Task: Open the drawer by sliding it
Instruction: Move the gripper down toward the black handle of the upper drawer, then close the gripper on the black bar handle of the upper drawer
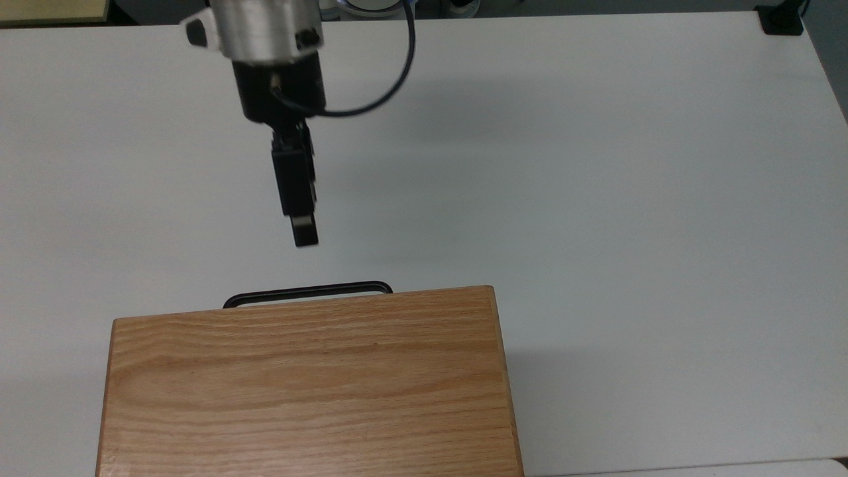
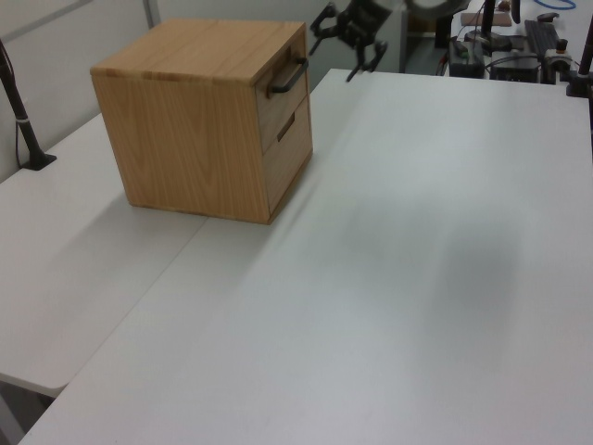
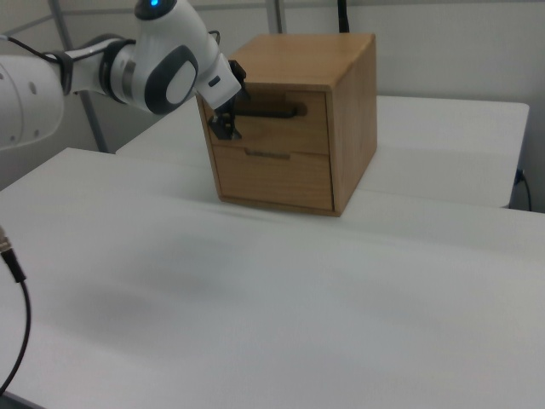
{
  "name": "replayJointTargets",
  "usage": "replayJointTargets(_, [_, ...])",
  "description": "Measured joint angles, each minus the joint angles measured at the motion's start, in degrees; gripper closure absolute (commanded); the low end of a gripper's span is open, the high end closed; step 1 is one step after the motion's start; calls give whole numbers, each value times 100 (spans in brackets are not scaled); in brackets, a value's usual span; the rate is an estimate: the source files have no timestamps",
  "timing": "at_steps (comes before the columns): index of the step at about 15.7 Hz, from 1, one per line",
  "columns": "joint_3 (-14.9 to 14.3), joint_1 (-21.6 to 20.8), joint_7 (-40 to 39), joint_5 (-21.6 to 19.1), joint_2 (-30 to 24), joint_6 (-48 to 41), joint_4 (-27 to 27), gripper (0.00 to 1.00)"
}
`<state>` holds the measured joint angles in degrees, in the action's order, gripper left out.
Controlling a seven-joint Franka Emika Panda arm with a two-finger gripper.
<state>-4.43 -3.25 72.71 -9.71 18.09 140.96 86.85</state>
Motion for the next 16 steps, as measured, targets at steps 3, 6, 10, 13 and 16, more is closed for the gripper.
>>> replayJointTargets(3, [-15, -131, 385, 1, 523, 615, -335, 10])
replayJointTargets(6, [-34, -143, 512, 6, 897, 1164, -607, 31])
replayJointTargets(10, [-35, -156, 514, 29, 979, 1270, -720, 63])
replayJointTargets(13, [-38, -156, 512, 30, 978, 1302, -744, 81])
replayJointTargets(16, [-40, -156, 485, 30, 978, 1302, -744, 91])
